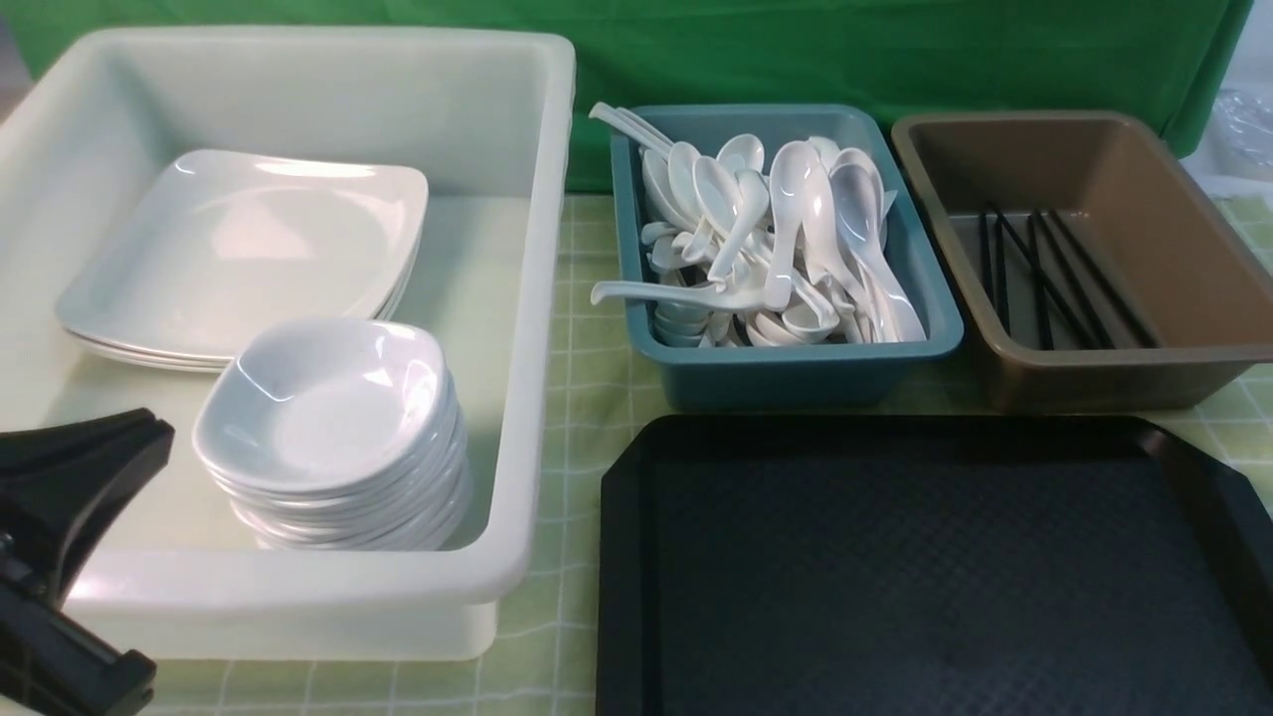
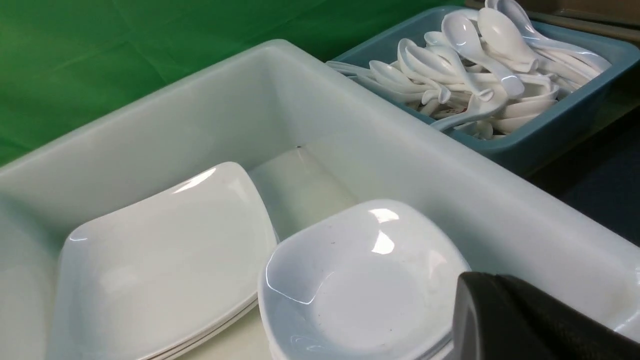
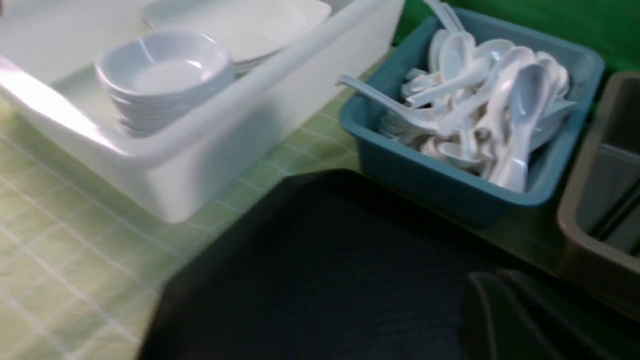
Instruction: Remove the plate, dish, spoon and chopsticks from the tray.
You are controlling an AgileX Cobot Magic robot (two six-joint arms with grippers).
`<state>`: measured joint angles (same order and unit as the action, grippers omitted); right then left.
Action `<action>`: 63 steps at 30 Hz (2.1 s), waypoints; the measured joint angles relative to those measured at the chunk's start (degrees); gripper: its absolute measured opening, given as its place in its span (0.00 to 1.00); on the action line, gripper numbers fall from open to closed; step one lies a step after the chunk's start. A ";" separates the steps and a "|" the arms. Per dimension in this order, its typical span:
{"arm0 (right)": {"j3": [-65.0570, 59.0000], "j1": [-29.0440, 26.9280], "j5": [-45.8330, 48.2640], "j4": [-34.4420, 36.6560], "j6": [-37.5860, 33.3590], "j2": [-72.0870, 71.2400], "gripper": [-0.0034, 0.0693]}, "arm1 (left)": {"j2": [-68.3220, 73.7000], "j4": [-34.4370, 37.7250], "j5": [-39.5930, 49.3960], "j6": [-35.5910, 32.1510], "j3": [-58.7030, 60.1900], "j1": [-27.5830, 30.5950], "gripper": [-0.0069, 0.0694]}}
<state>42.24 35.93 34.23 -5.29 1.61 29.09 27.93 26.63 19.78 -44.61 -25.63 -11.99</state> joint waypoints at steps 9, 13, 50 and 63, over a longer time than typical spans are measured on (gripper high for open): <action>-28.28 -25.89 -20.38 9.07 -11.29 -17.77 0.07 | -0.05 -0.24 0.00 -0.63 0.06 0.00 0.10; -36.36 -30.74 -21.63 9.41 -11.28 -24.64 0.07 | -0.05 -0.21 0.00 -0.63 0.06 0.00 0.10; -42.58 -32.45 -20.11 9.46 -7.10 -28.99 0.12 | 0.19 -1.60 -0.41 -0.63 0.23 -0.64 0.10; -42.58 -32.45 -20.11 9.46 -7.05 -28.99 0.17 | -9.08 -20.93 -20.53 37.30 7.73 6.26 0.10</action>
<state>-0.34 3.48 14.13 4.17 -5.44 0.10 18.84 5.70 -0.75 -7.31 -17.90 -5.73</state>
